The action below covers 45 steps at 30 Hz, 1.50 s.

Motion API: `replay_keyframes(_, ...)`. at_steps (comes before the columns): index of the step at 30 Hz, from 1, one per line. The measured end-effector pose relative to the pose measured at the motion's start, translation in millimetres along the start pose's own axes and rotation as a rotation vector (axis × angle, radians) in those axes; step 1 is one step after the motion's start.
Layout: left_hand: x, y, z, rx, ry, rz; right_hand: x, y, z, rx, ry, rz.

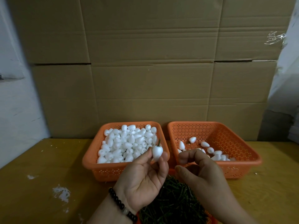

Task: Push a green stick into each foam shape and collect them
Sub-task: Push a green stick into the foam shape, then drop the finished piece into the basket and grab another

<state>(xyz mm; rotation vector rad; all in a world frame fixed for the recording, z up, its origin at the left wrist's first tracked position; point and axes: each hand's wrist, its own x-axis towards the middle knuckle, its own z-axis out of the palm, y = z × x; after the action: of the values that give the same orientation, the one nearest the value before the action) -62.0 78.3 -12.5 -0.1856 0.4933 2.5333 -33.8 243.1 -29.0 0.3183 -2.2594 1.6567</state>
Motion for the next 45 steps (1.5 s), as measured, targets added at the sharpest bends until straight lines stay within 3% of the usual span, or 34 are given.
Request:
replay_keyframes(10,2,-6,-4,0.180,0.057,0.031,-1,-3,0,-0.011,-0.008,-0.008)
replay_keyframes(25,-3,-17,2,0.587,-0.005,0.403,-2,-6,-2,-0.024,-0.024,-0.072)
replay_keyframes(37,-5,-17,-4,0.645,-0.113,0.293,-1,-8,-4,-0.123,-0.032,-0.203)
replay_keyframes(45,-3,-19,-4,0.784,-0.054,0.261,3,-4,-9,-0.132,-0.081,-0.202)
